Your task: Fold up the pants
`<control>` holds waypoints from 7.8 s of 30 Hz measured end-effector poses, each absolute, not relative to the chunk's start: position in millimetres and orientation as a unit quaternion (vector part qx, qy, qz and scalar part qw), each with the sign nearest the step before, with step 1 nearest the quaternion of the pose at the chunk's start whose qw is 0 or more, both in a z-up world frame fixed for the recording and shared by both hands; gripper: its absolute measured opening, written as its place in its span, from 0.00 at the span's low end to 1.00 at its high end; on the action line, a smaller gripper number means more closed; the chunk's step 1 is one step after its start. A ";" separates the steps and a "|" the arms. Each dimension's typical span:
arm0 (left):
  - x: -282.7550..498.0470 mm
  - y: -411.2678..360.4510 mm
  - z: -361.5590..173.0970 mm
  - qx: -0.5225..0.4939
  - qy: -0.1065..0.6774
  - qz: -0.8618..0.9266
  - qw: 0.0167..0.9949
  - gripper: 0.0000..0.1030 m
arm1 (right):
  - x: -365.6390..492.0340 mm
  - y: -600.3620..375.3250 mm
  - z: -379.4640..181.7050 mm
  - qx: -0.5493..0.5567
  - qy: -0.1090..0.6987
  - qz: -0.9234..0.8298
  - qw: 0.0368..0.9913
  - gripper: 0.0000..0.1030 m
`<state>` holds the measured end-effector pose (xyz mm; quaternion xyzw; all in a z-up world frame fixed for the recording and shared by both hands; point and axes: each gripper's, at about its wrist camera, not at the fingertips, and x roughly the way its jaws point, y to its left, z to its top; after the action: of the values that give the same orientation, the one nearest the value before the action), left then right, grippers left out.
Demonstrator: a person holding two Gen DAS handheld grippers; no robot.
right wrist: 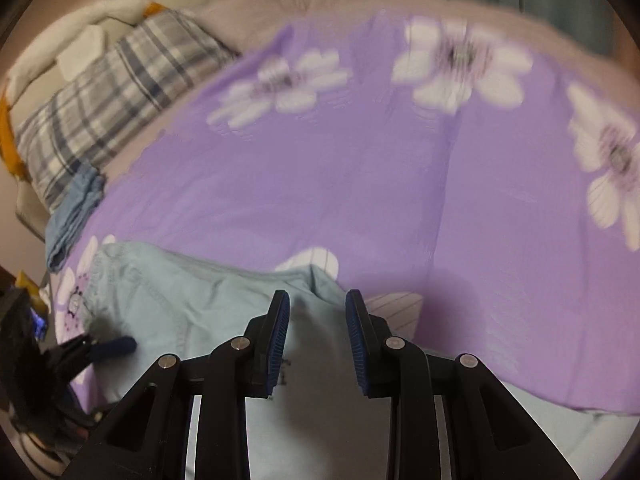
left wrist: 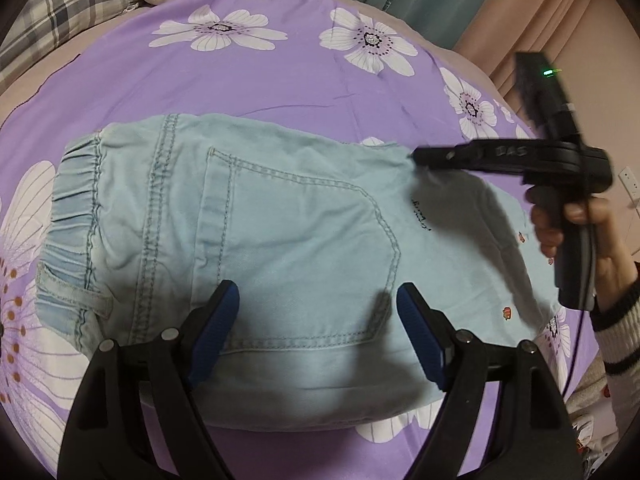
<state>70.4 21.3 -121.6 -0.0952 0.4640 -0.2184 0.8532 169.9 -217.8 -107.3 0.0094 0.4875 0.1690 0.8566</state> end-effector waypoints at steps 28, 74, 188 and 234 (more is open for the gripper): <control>78.2 11.9 -127.1 -0.071 0.460 -0.224 0.856 0.88 | 72.1 -238.9 -99.9 0.005 0.410 0.134 0.902 0.18; 60.0 -118.7 -94.0 -0.174 0.522 -0.322 0.771 0.87 | -119.3 -509.0 -98.0 0.316 0.195 -0.128 0.920 0.13; -17.4 100.7 -138.2 -0.403 0.460 -0.184 0.769 0.67 | -83.8 -236.6 -102.6 0.057 0.401 0.195 0.893 0.11; 70.1 103.1 -128.8 -0.351 0.466 -0.115 0.804 0.23 | -7.2 -178.5 -133.8 0.012 0.505 0.168 0.847 0.11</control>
<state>70.1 103.1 -128.8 -0.3509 0.4663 -0.1147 0.8039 -7.2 -178.5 -133.8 0.0123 0.5051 0.1678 0.8465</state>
